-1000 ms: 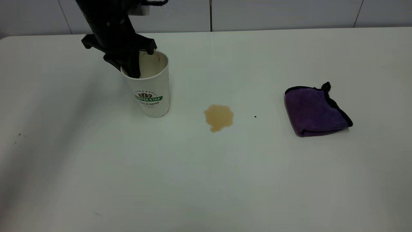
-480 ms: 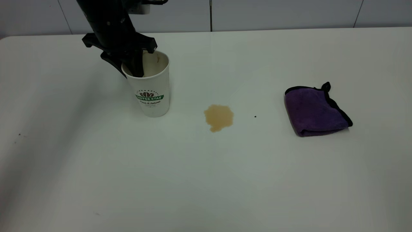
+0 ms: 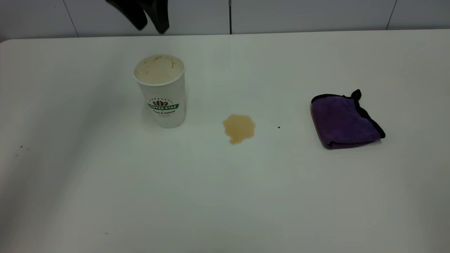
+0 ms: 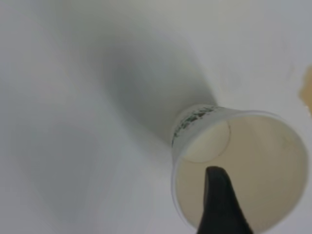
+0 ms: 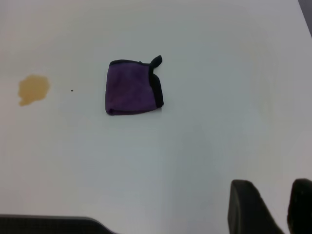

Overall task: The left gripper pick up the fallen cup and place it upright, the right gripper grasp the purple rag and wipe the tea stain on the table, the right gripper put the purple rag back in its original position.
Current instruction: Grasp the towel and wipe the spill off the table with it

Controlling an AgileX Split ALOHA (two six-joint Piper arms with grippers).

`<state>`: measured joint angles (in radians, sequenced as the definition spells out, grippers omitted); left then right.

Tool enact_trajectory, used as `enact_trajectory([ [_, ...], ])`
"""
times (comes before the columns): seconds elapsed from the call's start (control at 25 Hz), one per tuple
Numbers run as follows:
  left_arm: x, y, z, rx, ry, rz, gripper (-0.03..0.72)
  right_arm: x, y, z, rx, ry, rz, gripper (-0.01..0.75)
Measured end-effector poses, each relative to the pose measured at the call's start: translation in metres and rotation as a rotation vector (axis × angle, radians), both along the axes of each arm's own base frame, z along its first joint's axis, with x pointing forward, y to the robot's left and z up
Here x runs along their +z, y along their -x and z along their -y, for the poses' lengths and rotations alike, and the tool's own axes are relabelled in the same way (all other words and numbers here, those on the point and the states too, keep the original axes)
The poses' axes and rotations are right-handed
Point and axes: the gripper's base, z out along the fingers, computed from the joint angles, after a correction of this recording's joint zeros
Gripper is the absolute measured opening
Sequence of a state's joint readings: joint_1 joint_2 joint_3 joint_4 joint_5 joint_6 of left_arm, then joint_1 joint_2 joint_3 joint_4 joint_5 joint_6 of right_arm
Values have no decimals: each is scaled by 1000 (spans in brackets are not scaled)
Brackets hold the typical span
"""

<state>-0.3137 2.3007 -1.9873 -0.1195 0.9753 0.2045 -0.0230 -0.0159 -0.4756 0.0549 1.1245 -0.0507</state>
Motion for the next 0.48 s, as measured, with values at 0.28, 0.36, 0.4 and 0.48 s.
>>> enact_trajectory([
  [0.28, 121, 50, 10, -64, 19, 96, 487, 0, 0, 0, 0, 0, 0, 238],
  [0.36, 154, 65, 9, -56, 41, 165, 487, 0, 0, 0, 0, 0, 0, 238],
  [0.4, 168, 73, 8, -53, 46, 200, 487, 0, 0, 0, 0, 0, 0, 238],
  [0.48, 192, 88, 5, -36, 51, 256, 487, 0, 0, 0, 0, 0, 0, 239],
])
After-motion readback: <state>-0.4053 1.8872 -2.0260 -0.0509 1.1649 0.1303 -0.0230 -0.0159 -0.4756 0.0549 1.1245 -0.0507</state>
